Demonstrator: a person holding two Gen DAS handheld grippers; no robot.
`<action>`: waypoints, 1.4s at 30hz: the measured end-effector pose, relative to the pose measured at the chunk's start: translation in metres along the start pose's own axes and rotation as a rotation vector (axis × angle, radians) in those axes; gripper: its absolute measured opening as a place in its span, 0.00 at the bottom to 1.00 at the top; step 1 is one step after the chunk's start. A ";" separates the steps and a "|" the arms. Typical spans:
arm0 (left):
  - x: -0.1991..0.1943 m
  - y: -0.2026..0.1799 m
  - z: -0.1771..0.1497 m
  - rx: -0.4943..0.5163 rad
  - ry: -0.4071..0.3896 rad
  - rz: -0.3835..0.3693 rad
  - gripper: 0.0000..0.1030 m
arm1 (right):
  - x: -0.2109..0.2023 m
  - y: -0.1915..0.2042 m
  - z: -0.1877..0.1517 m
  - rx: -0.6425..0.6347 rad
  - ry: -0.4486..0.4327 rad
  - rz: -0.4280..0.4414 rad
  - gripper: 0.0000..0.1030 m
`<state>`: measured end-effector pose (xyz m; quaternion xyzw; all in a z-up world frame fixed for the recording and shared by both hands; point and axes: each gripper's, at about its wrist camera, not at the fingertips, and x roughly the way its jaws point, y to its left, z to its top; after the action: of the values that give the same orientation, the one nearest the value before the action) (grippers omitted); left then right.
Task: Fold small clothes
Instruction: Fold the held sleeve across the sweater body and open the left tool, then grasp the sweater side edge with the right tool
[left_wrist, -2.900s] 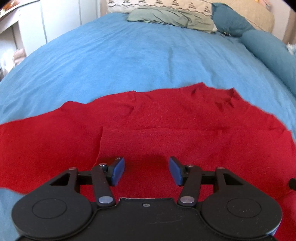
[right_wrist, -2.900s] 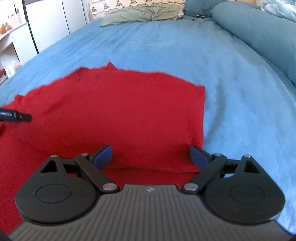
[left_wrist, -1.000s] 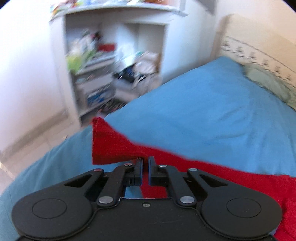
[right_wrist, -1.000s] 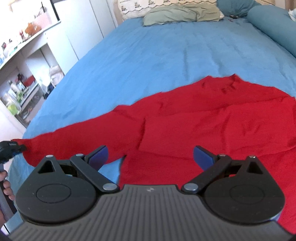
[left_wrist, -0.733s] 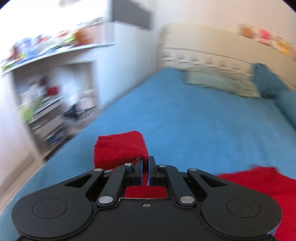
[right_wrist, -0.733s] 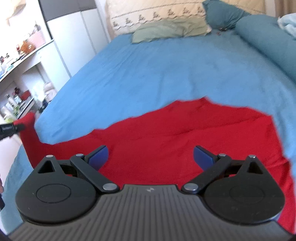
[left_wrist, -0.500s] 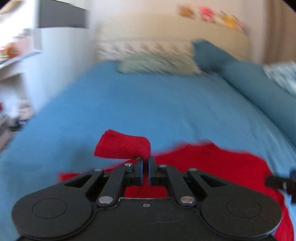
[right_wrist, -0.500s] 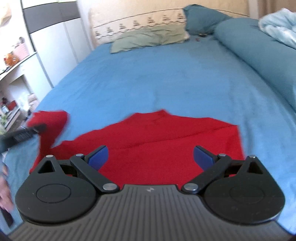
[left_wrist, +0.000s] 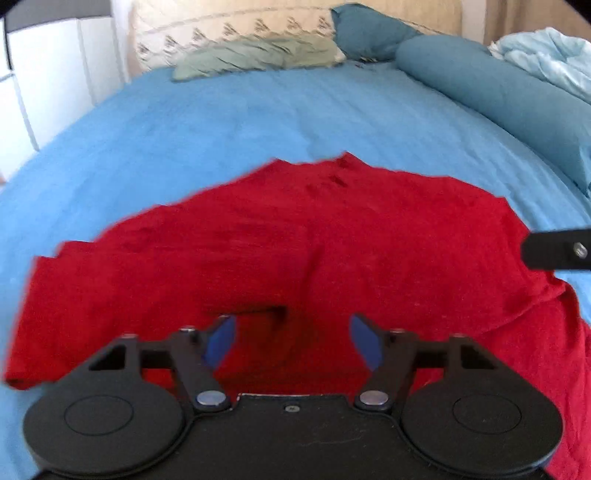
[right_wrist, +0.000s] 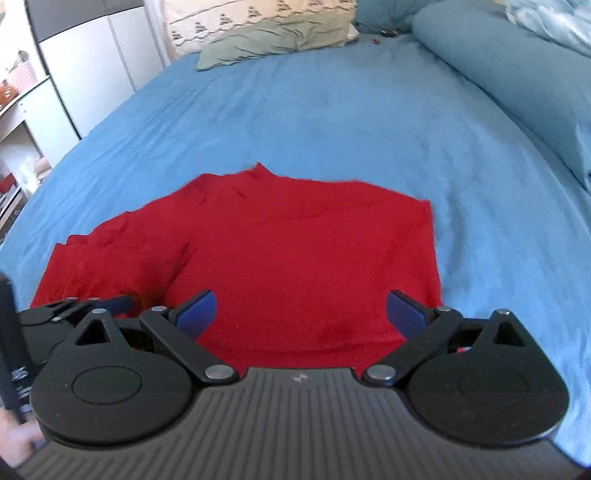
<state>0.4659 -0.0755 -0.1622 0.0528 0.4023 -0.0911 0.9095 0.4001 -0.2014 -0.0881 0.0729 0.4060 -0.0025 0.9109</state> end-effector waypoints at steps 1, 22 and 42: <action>-0.008 0.006 -0.001 0.000 0.006 0.015 0.73 | 0.000 0.008 0.004 -0.026 -0.001 0.015 1.00; -0.041 0.163 -0.029 -0.171 0.027 0.192 0.87 | 0.089 0.106 -0.007 -0.055 0.026 -0.024 0.81; -0.032 0.164 -0.045 -0.171 0.074 0.174 0.87 | 0.085 0.096 -0.030 -0.013 0.077 -0.083 0.65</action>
<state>0.4464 0.0968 -0.1652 0.0129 0.4356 0.0249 0.8997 0.4405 -0.0981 -0.1586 0.0503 0.4433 -0.0347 0.8943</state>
